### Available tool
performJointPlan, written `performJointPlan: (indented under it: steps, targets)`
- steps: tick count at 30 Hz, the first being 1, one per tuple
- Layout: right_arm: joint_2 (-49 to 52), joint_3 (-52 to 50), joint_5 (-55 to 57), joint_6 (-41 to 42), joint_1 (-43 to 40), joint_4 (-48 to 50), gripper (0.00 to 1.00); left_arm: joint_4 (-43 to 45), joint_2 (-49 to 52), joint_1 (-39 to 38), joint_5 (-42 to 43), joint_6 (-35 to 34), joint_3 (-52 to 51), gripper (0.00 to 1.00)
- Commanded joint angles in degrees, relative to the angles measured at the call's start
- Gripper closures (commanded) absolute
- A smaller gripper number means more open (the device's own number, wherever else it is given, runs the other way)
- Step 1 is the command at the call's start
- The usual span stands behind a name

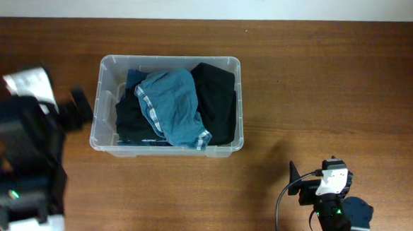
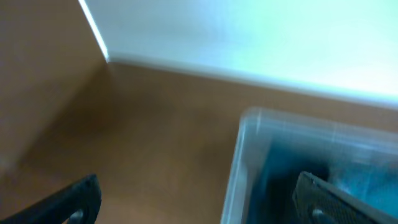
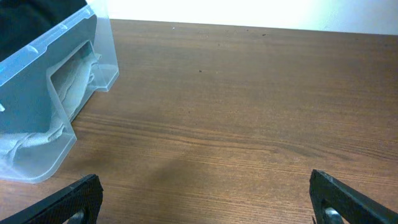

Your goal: Pack container

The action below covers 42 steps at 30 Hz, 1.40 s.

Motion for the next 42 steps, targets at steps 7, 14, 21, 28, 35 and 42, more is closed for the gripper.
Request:
performJointPlan:
  steps: [7,14,21,28,35,42]
  targets:
    - [-0.39,-0.39,-0.33,0.7,-0.35,-0.13,0.01,3.61,-27.78,-0.79,1.68,2.14,-30.1,0.0]
    - [-0.39,-0.39,-0.33,0.7,-0.35,-0.13,0.02,7.78,-46.45,-8.02,1.49,2.16,-48.83,0.0]
    - [-0.39,-0.39,-0.33,0.7,-0.35,-0.13,0.02,12.48,-53.09,-8.7,0.0,2.16,-55.47,0.01]
    - [-0.39,-0.39,-0.33,0.7,-0.35,-0.13,0.02,12.48,-53.35,-8.7,0.0,2.16,-55.47,0.0]
    - [-0.39,-0.39,-0.33,0.7,-0.35,-0.13,0.02,12.48,-53.35,-8.7,0.0,2.16,-55.47,0.0]
    - [-0.39,-0.39,-0.33,0.7,-0.35,-0.13,0.02,12.48,-53.35,-8.7,0.0,2.16,-55.47,0.0]
